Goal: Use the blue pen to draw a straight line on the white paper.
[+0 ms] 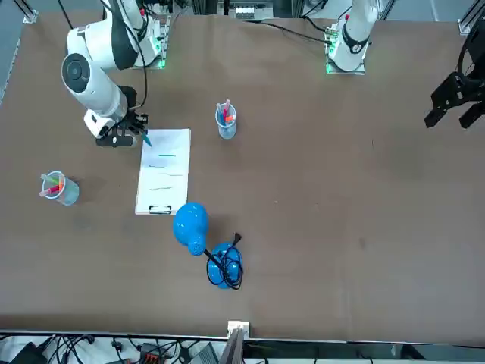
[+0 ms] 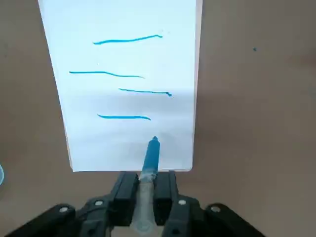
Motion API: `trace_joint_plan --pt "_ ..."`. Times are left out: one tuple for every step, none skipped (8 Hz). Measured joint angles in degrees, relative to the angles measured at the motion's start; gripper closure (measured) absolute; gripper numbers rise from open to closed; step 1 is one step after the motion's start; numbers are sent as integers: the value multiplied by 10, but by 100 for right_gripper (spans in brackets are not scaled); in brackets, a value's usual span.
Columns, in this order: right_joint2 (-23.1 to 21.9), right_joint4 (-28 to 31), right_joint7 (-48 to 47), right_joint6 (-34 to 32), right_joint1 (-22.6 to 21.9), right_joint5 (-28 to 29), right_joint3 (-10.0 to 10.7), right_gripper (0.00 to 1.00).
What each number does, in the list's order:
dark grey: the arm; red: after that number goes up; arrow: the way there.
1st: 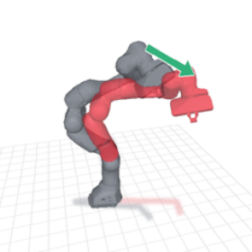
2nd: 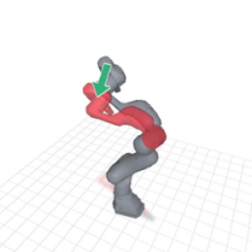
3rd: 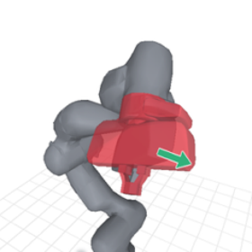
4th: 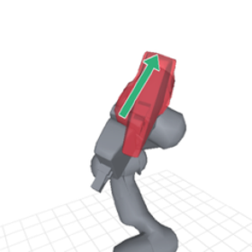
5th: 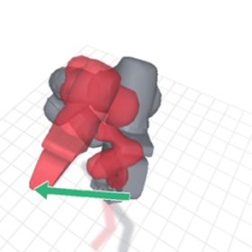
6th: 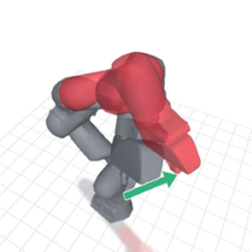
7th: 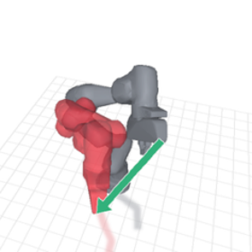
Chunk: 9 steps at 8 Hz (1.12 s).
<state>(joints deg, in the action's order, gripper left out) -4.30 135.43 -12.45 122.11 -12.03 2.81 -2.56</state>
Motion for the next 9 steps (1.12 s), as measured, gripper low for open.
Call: trace_joint_plan --pt "0 6 0 3 0 -1 0 78" --pt "2 10 0 4 -1 -6 0 78" --pt "5 12 0 5 -3 -12 0 78" --pt "11 13 -4 8 -5 -19 0 78" --pt "20 14 -16 12 -10 -33 0 78" --pt "32 16 -35 18 -17 -49 0 78" --pt "45 16 -47 23 -23 -59 0 78" --pt "53 16 -54 27 -26 -63 0 78" --pt "54 16 -57 28 -27 -63 0 78"
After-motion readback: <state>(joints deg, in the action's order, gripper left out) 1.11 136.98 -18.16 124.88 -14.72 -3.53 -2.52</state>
